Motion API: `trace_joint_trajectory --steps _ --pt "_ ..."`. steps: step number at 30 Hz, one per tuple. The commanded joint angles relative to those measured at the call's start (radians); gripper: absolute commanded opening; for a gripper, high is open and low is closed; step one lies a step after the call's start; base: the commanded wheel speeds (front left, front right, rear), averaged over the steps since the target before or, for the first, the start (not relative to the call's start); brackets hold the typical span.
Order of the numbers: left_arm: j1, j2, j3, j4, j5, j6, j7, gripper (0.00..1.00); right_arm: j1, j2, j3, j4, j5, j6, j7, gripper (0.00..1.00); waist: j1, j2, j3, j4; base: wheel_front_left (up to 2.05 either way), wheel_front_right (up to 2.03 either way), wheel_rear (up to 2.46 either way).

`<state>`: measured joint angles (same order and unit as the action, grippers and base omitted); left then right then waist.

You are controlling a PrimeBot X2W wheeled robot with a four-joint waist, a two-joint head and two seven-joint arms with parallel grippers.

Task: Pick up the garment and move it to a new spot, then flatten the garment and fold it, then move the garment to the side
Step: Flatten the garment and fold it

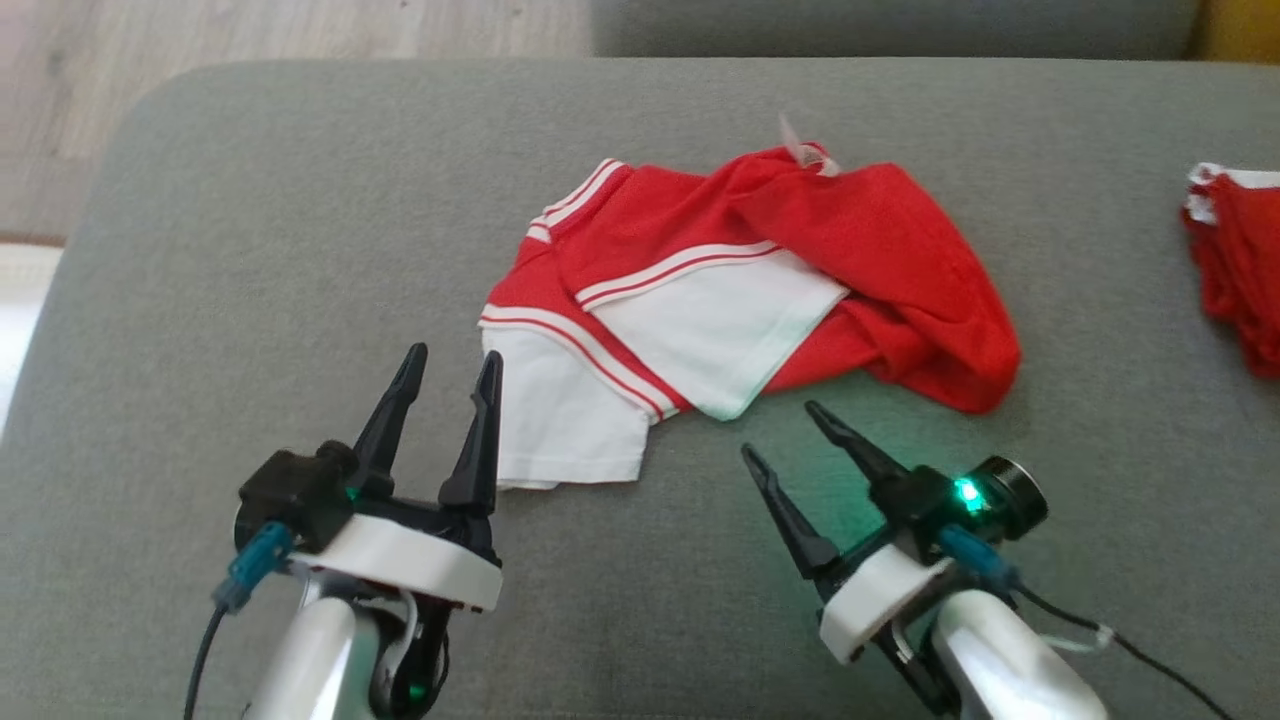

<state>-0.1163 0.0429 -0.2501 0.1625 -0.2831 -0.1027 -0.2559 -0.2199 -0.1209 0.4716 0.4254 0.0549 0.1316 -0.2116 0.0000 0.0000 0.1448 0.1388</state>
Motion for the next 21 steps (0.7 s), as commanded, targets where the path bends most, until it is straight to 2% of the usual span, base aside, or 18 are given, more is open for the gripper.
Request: trace_joint_trajectory --steps 1,11,14,21 --pt "-0.053 0.007 0.021 -0.029 -0.005 -0.001 -0.006 1.0 -0.05 -0.008 0.036 -0.003 -0.013 -0.001 0.001 1.0 0.0 0.0 0.014 0.023 0.0 0.0 0.0" --pt "-0.068 0.007 -0.004 -0.022 -0.021 0.005 -0.006 1.0 -0.139 -0.02 0.055 0.138 -0.052 -0.001 -0.009 1.0 0.0 0.0 0.039 0.085 0.0 0.0 0.0" --pt "-0.073 0.007 -0.006 -0.025 0.019 0.011 -0.006 1.0 -0.156 -0.02 0.054 0.171 -0.055 -0.001 -0.016 1.0 0.0 0.0 0.045 0.095 0.0 0.0 0.0" --pt "-0.078 0.007 -0.006 -0.031 0.009 0.016 -0.006 1.0 -0.197 -0.022 0.058 0.233 -0.052 -0.001 -0.027 1.0 0.0 0.0 0.057 0.106 0.0 0.0 0.0"
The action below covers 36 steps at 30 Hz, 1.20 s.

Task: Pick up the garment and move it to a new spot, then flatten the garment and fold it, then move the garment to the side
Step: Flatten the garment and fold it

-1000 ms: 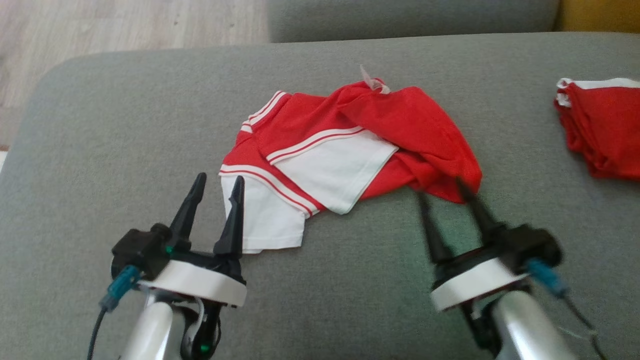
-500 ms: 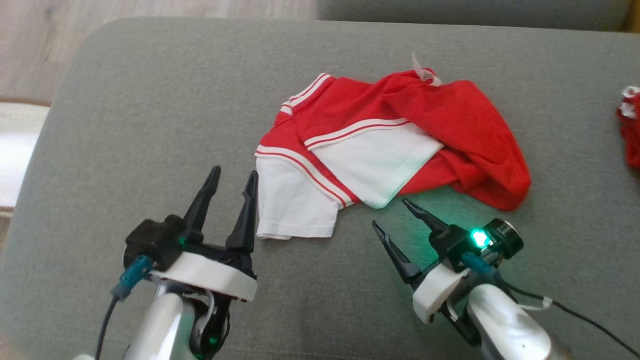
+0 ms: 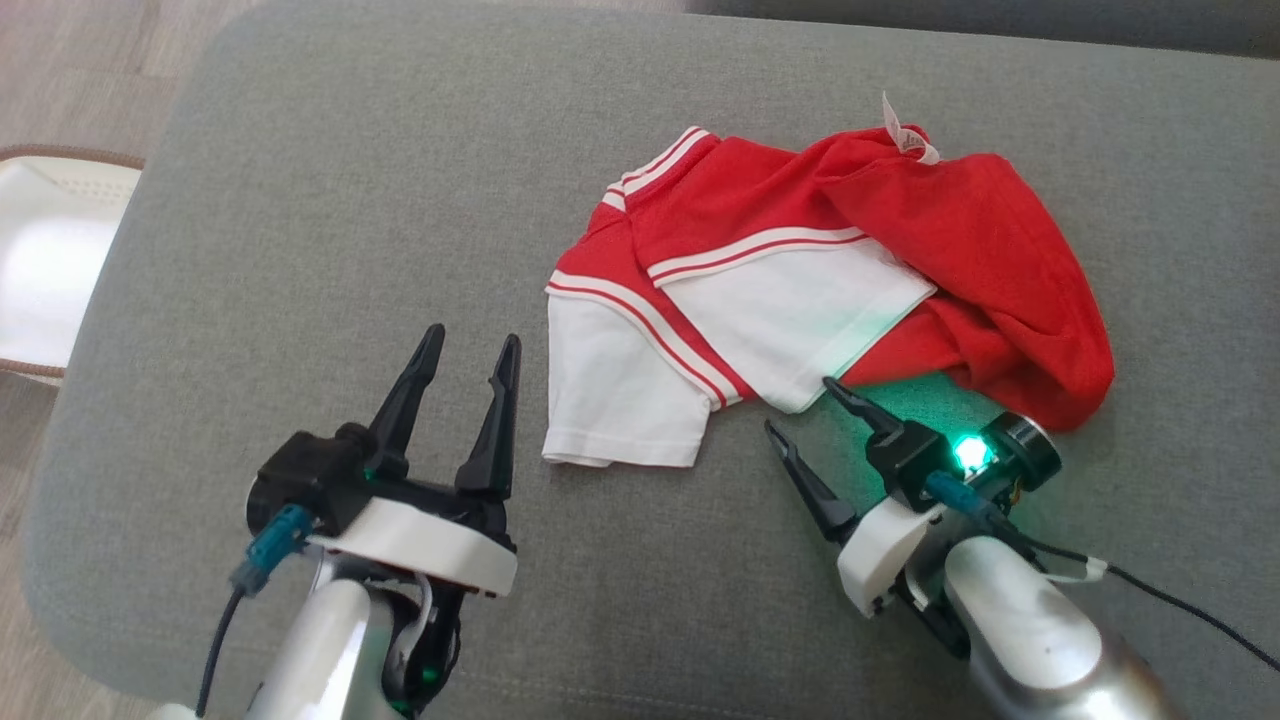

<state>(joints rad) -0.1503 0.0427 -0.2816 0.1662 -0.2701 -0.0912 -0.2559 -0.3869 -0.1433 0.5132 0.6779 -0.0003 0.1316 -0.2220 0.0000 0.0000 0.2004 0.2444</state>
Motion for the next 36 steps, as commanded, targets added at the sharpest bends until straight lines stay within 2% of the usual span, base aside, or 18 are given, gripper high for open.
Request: trace_joint_trajectory --steps 1,16,17,18,20,21,22,30,36 --pt "-0.046 0.008 0.025 -0.038 -0.006 0.004 -0.006 1.0 -0.035 0.001 0.018 -0.013 0.004 -0.001 -0.018 1.0 0.0 0.0 0.003 0.001 0.0 0.0 0.0" --pt "-0.057 0.008 0.013 -0.039 -0.013 0.0 -0.006 1.0 -0.082 0.01 0.021 0.073 0.006 -0.001 -0.033 1.0 0.0 0.0 0.018 0.024 0.0 0.0 0.0" --pt "-0.058 0.008 0.014 -0.037 -0.013 0.001 -0.006 1.0 -0.084 0.011 0.022 0.076 0.007 -0.001 -0.034 0.98 0.0 0.0 0.018 0.024 0.0 0.0 0.0" --pt "-0.058 0.008 0.014 -0.036 -0.013 0.001 -0.006 1.0 -0.086 0.011 0.022 0.079 0.009 -0.001 -0.035 0.87 0.0 0.0 0.019 0.025 0.0 0.0 0.0" --pt "-0.059 0.008 0.014 -0.035 -0.013 0.001 -0.006 1.0 -0.09 0.013 0.023 0.084 0.013 -0.001 -0.036 0.49 0.0 0.0 0.019 0.025 0.0 0.0 0.0" --pt "-0.059 0.008 0.014 -0.035 -0.013 0.001 -0.006 1.0 -0.092 0.013 0.025 0.086 0.015 -0.001 -0.036 0.2 0.0 0.0 0.019 0.025 0.0 0.0 0.0" --pt "-0.059 0.008 0.013 -0.034 -0.014 0.001 -0.006 1.0 -0.093 0.014 0.026 0.089 0.018 -0.001 -0.037 0.0 0.0 0.0 0.019 0.025 0.0 0.0 0.0" --pt "-0.056 0.008 0.017 -0.027 -0.012 0.004 -0.006 1.0 -0.102 0.011 0.024 0.086 0.038 -0.001 -0.039 0.0 0.0 0.0 0.004 0.014 0.0 0.0 0.0" --pt "-0.041 0.008 0.026 -0.03 -0.013 0.006 -0.006 1.0 -0.118 -0.01 -0.021 -0.01 0.059 -0.001 -0.039 0.0 0.0 0.0 -0.02 -0.006 0.0 0.0 0.0"
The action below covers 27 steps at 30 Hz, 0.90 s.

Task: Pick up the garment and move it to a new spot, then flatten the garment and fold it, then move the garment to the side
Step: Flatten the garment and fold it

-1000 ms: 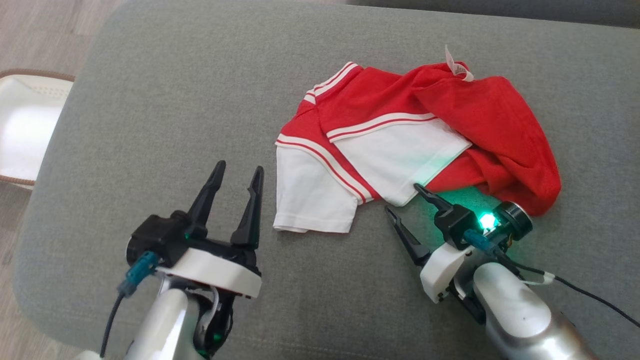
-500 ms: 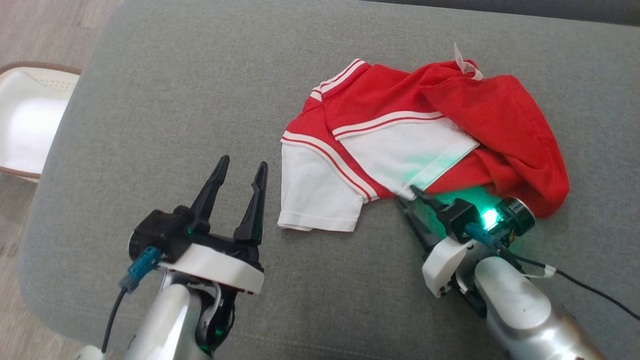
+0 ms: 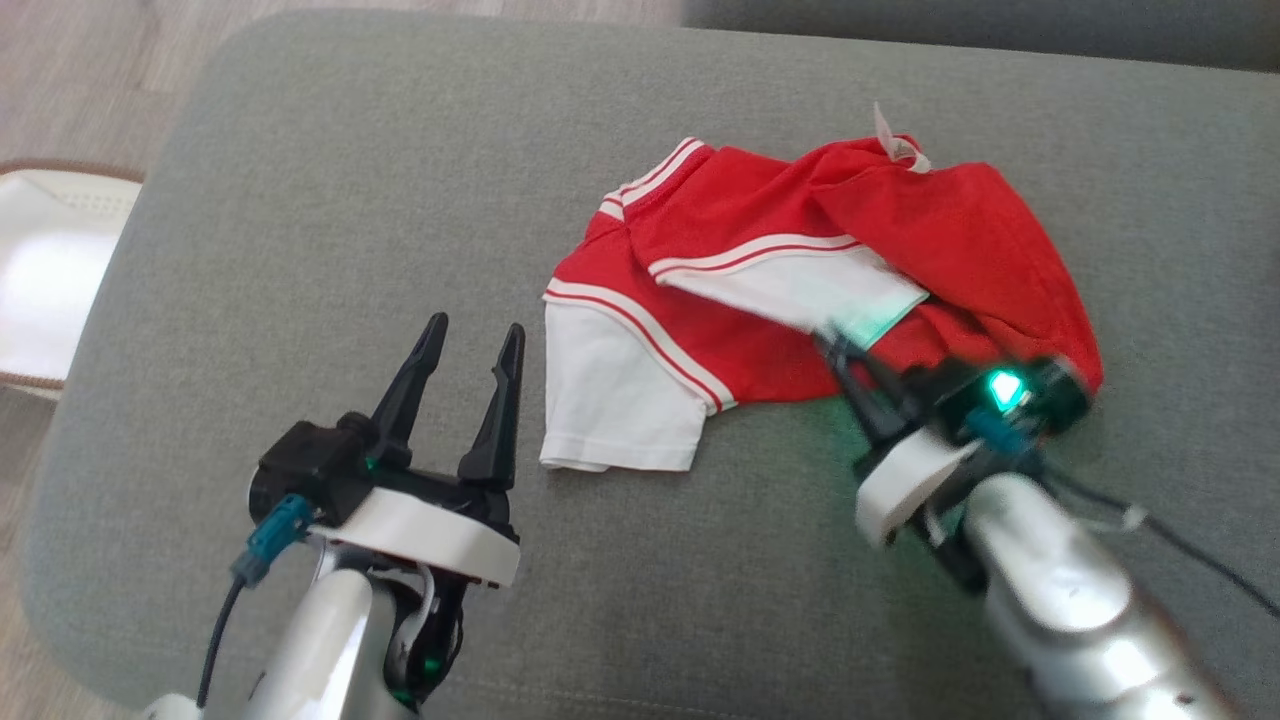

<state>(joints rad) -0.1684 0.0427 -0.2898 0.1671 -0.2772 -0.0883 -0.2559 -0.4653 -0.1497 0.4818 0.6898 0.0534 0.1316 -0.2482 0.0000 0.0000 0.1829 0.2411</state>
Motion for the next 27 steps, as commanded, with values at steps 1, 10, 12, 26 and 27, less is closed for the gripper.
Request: trace_joint_trajectory --steps 1,10,12,26,27 --pt "-0.021 0.008 0.035 -0.033 -0.006 0.004 -0.006 1.0 -0.048 -0.01 0.0 -0.044 0.011 -0.001 -0.013 0.0 0.0 0.0 -0.006 -0.006 0.0 0.0 0.0" --pt "-0.031 0.008 0.009 -0.053 -0.021 0.005 -0.006 1.0 -0.269 -0.163 -0.044 -0.232 0.075 -0.001 0.109 0.0 0.0 0.0 0.02 0.009 0.0 0.0 0.0" --pt "-0.038 0.008 -0.006 -0.053 -0.028 0.004 -0.006 1.0 -0.342 -0.215 -0.033 -0.241 0.083 -0.001 0.145 0.0 0.0 0.0 0.034 0.027 0.0 0.0 0.0" --pt "-0.098 0.008 -0.099 -0.051 -0.078 0.004 -0.006 1.0 -0.907 -0.412 0.1 0.188 0.001 -0.001 0.201 1.0 0.0 0.0 0.143 0.186 0.0 0.0 0.0" --pt "-0.099 0.008 -0.098 -0.051 -0.078 0.006 -0.006 1.0 -0.926 -0.401 0.087 0.22 -0.005 -0.001 0.188 1.0 0.0 0.0 0.145 0.184 0.0 0.0 0.0"
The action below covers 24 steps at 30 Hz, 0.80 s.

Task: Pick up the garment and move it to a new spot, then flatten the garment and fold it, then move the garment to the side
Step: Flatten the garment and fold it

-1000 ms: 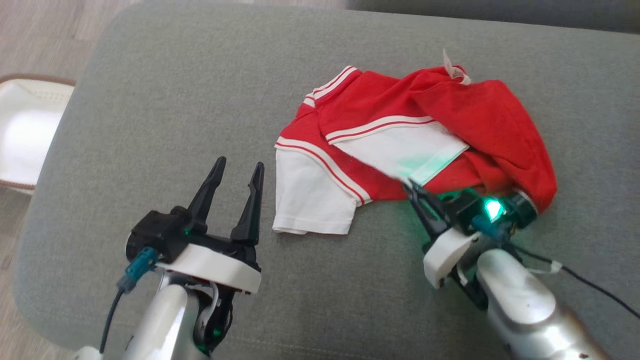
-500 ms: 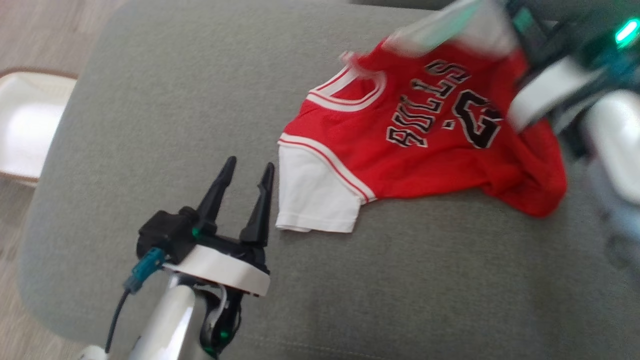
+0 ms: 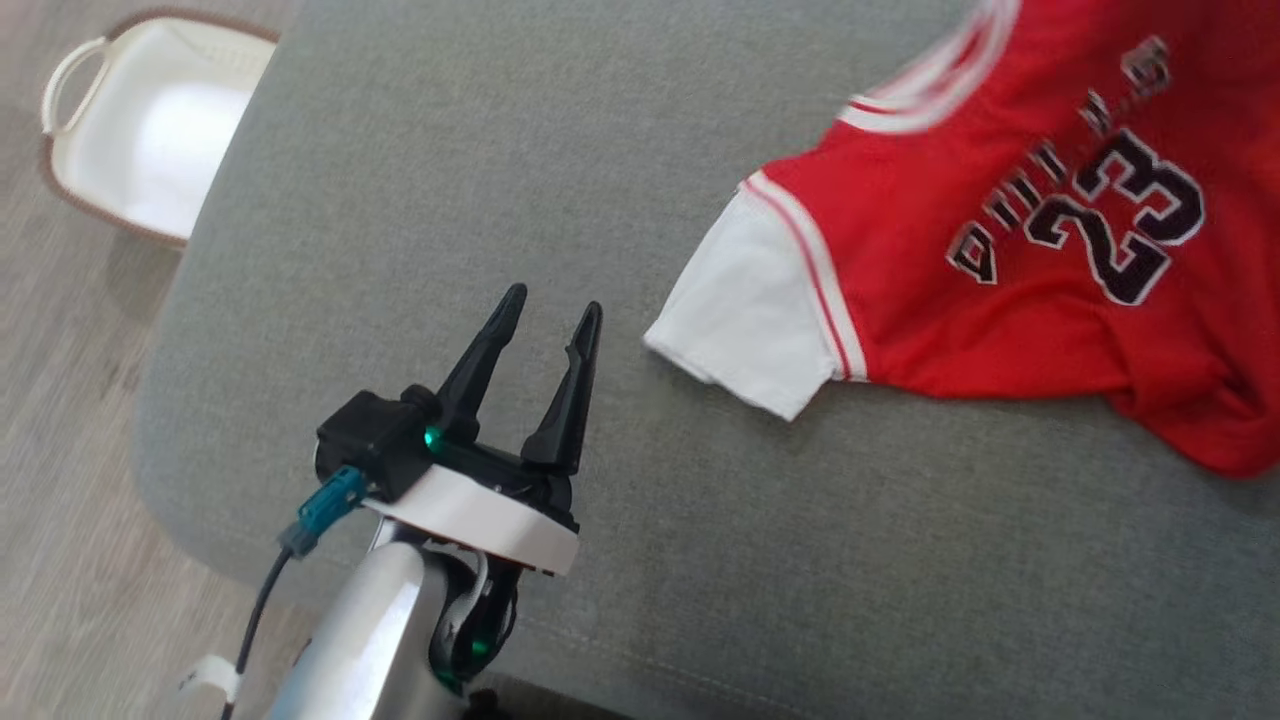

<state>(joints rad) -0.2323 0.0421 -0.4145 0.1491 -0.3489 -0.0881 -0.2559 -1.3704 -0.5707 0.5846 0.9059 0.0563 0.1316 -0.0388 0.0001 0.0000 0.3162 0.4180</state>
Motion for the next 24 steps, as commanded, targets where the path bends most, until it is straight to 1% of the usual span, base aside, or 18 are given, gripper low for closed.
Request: trace_joint_trajectory --steps 1,4,7,9,10,13,16,19,24 --pt "-0.036 0.008 0.031 -0.033 -0.006 0.008 -0.006 1.0 -0.034 0.036 -0.032 0.032 -0.009 -0.001 -0.039 1.0 -0.0001 0.0 0.012 0.003 0.0 0.0 0.0" --pt "-0.036 0.008 0.049 -0.028 -0.001 0.014 -0.006 1.0 -0.026 0.088 -0.038 0.099 -0.012 -0.001 -0.086 1.0 -0.0001 0.0 0.002 -0.022 0.0 0.0 0.0" --pt "-0.035 0.008 0.073 -0.027 0.008 0.016 -0.006 1.0 0.006 0.134 -0.043 0.144 0.014 -0.001 -0.128 1.0 -0.0001 0.0 -0.014 -0.061 0.0 0.0 0.0" --pt "-0.036 0.008 0.089 -0.027 0.016 0.014 -0.006 1.0 0.03 0.159 -0.056 0.159 0.034 -0.001 -0.157 1.0 -0.0001 0.0 -0.028 -0.089 0.0 0.0 0.0" --pt "-0.036 0.008 0.089 -0.027 0.016 0.014 -0.006 1.0 0.03 0.159 -0.056 0.159 0.034 -0.001 -0.157 1.0 -0.0001 0.0 -0.028 -0.089 0.0 0.0 0.0" --pt "-0.036 0.008 0.117 -0.027 0.029 0.011 -0.006 1.0 0.079 0.192 -0.079 0.154 0.066 -0.001 -0.194 1.0 -0.0001 0.0 -0.054 -0.135 0.0 0.0 0.0" --pt "-0.029 0.008 0.146 -0.029 0.042 0.01 -0.006 1.0 0.155 0.227 -0.099 0.116 0.095 -0.001 -0.214 1.0 -0.0001 0.0 -0.083 -0.186 0.0 0.0 0.0" --pt "-0.012 0.008 0.174 -0.031 0.048 0.006 -0.006 1.0 0.248 0.254 -0.131 0.049 0.131 -0.001 -0.221 1.0 -0.0001 0.0 -0.116 -0.237 0.0 0.0 0.0" --pt "0.019 0.008 0.217 -0.039 0.061 0.005 -0.006 1.0 0.453 0.278 -0.227 -0.145 0.157 -0.001 -0.222 1.0 -0.0001 0.0 -0.162 -0.303 0.0 0.0 0.0"
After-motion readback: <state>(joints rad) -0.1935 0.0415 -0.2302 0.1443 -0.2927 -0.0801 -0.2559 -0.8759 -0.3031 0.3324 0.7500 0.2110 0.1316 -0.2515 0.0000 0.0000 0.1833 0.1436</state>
